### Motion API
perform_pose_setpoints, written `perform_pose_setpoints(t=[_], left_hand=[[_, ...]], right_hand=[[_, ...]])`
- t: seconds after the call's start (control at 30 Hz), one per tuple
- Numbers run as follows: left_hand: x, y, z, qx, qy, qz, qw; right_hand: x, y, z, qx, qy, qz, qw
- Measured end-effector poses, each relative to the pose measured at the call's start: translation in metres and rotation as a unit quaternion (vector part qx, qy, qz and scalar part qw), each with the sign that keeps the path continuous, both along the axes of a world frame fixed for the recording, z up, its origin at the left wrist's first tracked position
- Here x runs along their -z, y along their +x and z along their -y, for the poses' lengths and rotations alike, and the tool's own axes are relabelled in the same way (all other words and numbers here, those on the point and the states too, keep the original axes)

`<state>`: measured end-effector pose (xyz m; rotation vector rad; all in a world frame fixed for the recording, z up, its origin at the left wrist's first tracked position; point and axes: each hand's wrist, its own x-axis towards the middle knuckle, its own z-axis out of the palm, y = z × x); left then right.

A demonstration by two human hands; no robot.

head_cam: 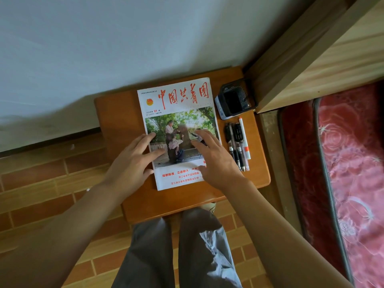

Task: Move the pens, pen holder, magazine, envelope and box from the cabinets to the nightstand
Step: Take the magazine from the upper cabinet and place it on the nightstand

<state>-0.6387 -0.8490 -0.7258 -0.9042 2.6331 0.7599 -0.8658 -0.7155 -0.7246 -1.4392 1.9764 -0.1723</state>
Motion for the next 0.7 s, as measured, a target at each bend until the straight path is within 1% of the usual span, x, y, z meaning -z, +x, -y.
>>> perform_pose_setpoints(t=[0.27,0.7], left_hand=[[0.000,-0.019,-0.013,-0.024,0.006,-0.007,1.000],[-0.002,-0.022,-0.013,-0.034,0.014,-0.007,0.999]], right_hand=[[-0.002,-0.018,-0.003,0.014,0.003,0.002,1.000],[0.002,-0.021,-0.005,0.017,-0.010,0.007,1.000]])
